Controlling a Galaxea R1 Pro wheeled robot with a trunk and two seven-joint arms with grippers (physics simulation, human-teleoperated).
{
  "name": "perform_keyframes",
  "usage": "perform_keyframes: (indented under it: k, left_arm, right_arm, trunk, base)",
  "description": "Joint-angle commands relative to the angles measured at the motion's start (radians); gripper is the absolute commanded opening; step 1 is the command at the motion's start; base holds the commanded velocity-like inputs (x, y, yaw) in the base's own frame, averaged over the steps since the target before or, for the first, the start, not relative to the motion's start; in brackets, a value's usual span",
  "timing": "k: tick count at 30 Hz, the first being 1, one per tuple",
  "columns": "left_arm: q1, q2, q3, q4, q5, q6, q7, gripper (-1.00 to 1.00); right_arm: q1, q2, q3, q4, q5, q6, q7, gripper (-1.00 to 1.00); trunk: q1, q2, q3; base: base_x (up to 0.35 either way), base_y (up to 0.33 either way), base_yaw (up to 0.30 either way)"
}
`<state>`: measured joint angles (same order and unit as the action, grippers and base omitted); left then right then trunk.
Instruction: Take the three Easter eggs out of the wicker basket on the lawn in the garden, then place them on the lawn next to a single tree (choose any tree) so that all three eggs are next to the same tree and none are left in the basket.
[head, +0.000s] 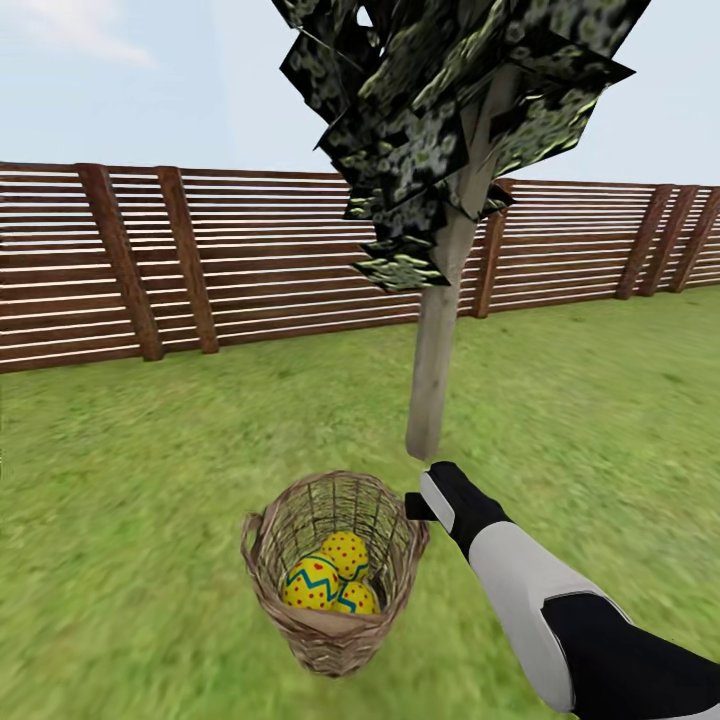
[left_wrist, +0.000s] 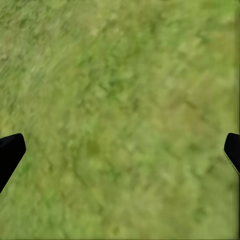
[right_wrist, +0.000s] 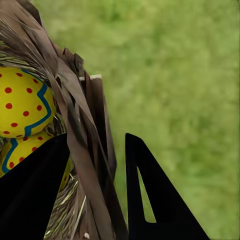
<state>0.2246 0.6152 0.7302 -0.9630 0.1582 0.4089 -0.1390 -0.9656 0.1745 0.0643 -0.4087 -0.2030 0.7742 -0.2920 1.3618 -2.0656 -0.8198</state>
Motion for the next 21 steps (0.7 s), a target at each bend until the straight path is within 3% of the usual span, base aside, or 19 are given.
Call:
perform_keyframes:
  k: [1,12,21]
  left_arm:
    - [0.001,0.0,0.001,-0.002,0.009,0.007,-0.002,1.0]
    - [0.001,0.0,0.001,-0.005,0.009,0.007,-0.003,1.0]
    - [0.001,0.0,0.001,-0.003,0.009,0.007,-0.002,1.0]
  right_arm:
    - [-0.001,0.0,0.004,-0.001,-0.021,0.001,-0.008,-1.0]
    - [-0.001,0.0,0.005,-0.001,-0.021,0.001,-0.008,-1.0]
    - [-0.001,0.0,0.005,-0.001,-0.021,0.001,-0.008,-1.0]
  trunk:
    - [0.001,0.0,-0.001]
    - [0.001,0.0,-0.001]
    - [0.001,0.0,-0.001]
  base:
    - [0.337,0.0,0.198]
    - [0.337,0.0,0.067]
    - [0.337,0.02,0.231]
